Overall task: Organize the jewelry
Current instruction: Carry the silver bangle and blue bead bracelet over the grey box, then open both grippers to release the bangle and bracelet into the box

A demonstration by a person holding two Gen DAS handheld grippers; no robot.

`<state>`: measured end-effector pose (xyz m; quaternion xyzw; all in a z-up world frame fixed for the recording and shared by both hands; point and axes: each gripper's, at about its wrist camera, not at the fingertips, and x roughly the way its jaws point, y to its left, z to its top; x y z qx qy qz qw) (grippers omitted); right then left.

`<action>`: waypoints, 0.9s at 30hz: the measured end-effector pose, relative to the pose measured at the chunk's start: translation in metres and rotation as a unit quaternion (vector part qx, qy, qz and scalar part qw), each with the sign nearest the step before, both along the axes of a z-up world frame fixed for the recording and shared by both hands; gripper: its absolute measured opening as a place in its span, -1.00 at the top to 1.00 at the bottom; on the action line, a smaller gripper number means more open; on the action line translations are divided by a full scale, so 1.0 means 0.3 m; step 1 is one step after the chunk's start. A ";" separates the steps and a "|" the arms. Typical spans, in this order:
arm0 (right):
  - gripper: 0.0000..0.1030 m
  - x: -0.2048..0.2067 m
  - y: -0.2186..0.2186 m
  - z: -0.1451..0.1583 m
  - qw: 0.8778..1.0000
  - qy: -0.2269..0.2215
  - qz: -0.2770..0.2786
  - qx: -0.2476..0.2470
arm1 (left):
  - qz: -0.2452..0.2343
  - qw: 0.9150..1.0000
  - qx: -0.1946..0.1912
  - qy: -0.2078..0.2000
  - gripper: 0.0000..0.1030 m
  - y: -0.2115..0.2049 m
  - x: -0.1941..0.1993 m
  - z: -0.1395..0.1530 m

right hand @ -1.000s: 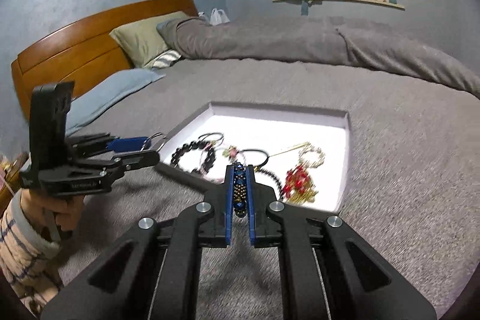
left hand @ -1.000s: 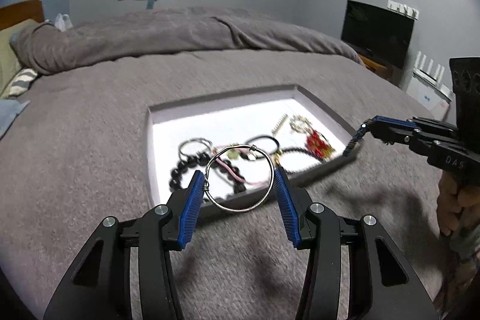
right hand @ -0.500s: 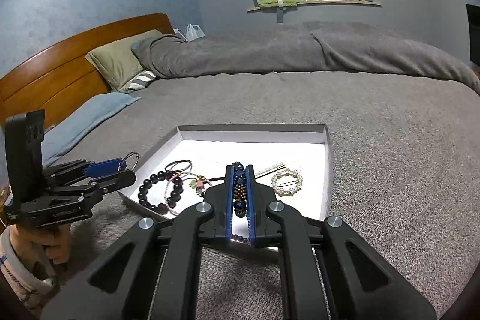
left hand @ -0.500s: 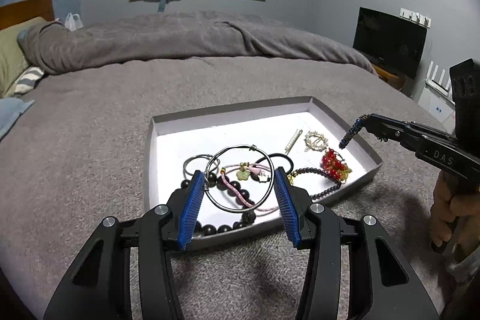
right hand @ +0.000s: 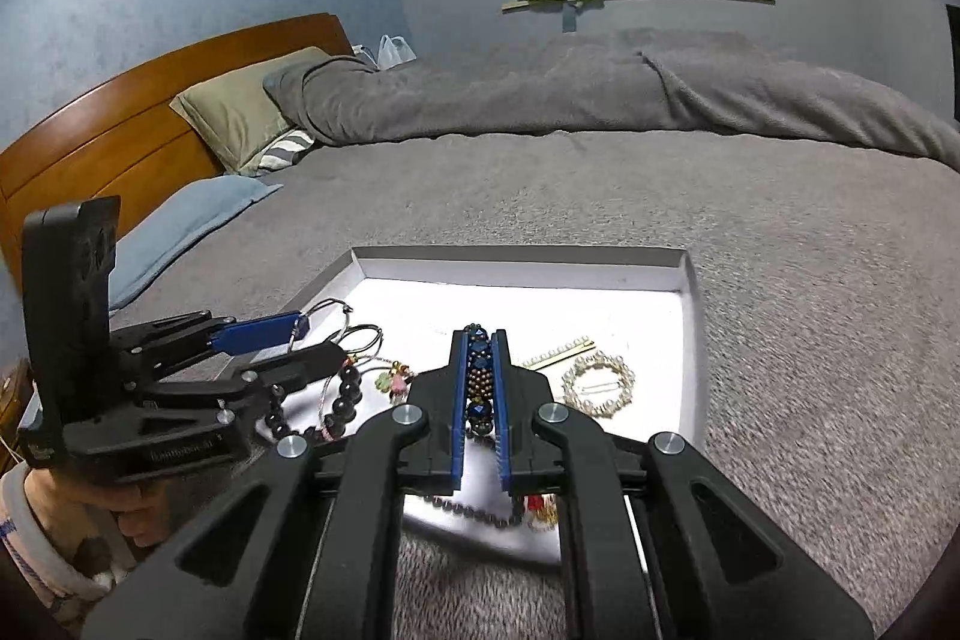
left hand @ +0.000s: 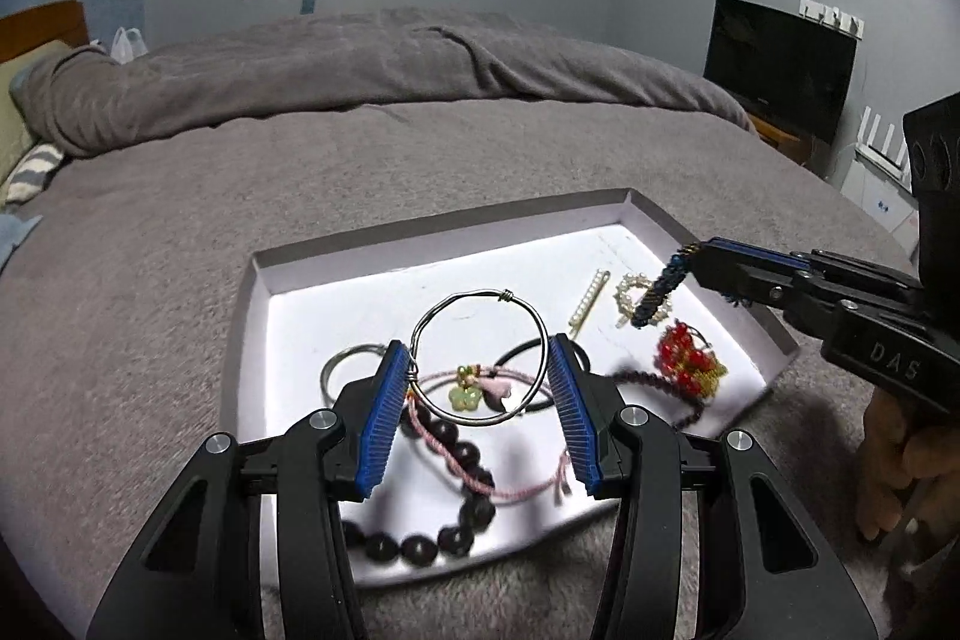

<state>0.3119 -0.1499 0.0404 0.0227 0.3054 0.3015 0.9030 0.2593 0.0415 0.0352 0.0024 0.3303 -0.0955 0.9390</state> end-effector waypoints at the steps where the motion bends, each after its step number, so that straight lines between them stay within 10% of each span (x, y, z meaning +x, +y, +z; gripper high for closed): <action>1: 0.85 0.014 0.007 -0.005 1.000 0.002 0.000 0.000 | 0.001 1.000 0.000 0.002 0.04 0.000 0.015 -0.003; 22: 0.85 0.205 0.119 -0.085 0.997 0.052 -0.011 -0.063 | 0.011 0.997 0.003 0.076 0.04 -0.006 0.227 -0.071; 27: 0.63 0.196 0.108 -0.080 0.997 0.051 -0.014 -0.062 | 0.007 0.998 0.012 0.066 -0.52 -0.016 0.213 -0.058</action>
